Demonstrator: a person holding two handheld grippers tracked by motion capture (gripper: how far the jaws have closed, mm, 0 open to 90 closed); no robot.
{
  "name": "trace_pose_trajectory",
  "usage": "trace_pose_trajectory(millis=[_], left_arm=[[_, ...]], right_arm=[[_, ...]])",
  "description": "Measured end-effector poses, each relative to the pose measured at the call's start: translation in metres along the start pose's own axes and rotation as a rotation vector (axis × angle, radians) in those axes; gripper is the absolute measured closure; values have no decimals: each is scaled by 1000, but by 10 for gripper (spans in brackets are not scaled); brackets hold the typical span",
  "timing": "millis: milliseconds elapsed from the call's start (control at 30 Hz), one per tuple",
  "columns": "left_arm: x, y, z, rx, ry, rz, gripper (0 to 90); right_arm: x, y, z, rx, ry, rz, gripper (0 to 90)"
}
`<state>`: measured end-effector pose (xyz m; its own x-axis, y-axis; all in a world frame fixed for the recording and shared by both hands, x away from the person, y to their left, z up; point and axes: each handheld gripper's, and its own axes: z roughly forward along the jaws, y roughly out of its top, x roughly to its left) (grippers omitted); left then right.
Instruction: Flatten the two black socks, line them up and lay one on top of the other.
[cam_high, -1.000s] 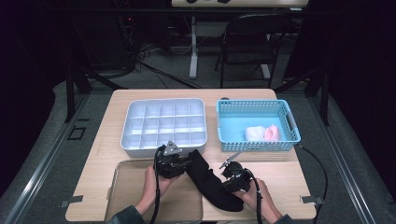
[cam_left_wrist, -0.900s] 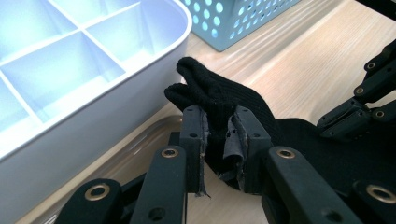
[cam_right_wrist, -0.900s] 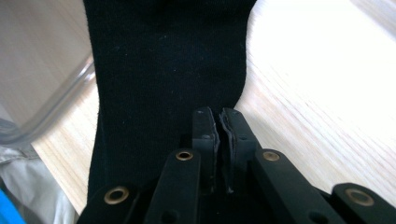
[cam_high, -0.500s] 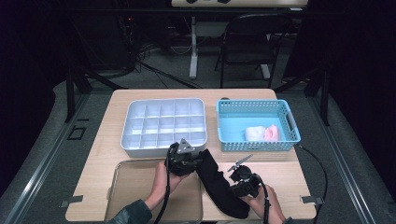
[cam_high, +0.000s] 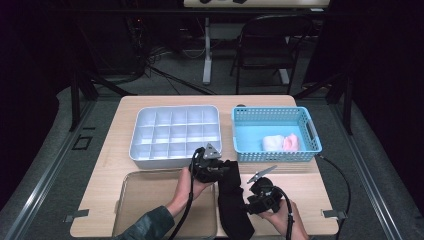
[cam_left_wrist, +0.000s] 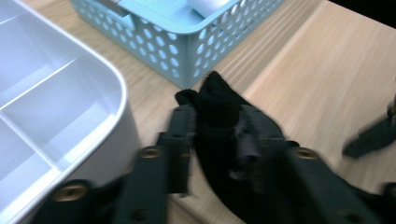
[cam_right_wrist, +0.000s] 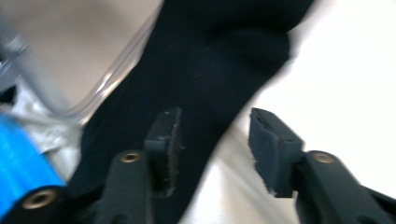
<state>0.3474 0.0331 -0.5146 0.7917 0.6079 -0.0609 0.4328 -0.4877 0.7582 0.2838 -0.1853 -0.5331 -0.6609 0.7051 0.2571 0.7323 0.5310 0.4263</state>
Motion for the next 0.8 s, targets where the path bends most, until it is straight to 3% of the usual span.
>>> trace_pose_trajectory(millis=[33, 200, 267, 400, 533, 700, 767, 800], left_arm=[[1, -1, -2, -9, -9, -8, 556], [6, -7, -13, -7, 23, -21, 383], [8, -17, -23, 1, 25, -46, 355], [11, -33, -36, 7, 35, -68, 328], [12, -43, -47, 25, 26, -82, 318], [10, -51, -54, 18, 17, -93, 310], [10, -52, -55, 23, 11, -89, 309], [9, -52, -55, 17, 8, -89, 309]], right_arm=[[-4, 1, -2, -6, 5, -1, 487], [-17, 11, -7, -54, -30, 19, 458], [-23, 23, -8, -90, -28, 30, 451], [-25, 42, 1, -92, -53, -6, 448], [-25, 60, 17, -79, -34, -36, 416], [-30, 74, 37, -34, -11, -24, 383], [-31, 74, 41, -35, 0, -6, 416], [-34, 75, 44, -12, 26, -14, 539]])
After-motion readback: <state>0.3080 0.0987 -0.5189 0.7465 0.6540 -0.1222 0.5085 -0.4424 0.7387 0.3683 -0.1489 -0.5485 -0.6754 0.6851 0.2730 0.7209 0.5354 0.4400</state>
